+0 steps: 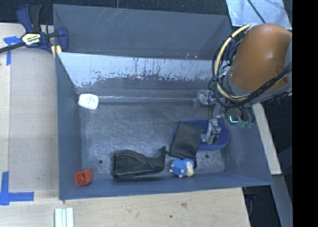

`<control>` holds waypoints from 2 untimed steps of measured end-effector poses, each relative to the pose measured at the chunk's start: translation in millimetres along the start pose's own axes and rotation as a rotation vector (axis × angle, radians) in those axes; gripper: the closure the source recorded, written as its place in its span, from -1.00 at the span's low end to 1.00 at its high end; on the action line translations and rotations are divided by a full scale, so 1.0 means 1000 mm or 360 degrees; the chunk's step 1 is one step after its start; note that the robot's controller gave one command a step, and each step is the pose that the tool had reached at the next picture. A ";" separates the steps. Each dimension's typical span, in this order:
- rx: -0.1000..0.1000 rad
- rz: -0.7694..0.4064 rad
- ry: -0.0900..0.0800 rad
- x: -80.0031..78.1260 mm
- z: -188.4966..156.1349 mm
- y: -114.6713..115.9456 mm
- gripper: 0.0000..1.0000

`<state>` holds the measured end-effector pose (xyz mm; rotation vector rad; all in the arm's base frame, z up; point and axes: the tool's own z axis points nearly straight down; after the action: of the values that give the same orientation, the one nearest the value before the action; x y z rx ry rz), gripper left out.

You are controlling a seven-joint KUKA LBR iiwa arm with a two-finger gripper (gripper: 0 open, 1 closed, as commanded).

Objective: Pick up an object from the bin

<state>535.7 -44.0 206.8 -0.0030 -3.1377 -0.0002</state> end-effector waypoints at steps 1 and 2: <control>-0.0001 -0.0027 0.0004 -0.033 0.134 -0.012 -1.00; -0.0002 -0.0031 -0.0021 -0.037 0.127 -0.011 1.00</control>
Offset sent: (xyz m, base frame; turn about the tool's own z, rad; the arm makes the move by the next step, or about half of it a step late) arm 0.0335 -0.0116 -0.1303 -0.0191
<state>572.5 -54.7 79.5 0.0279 -3.1506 -0.0019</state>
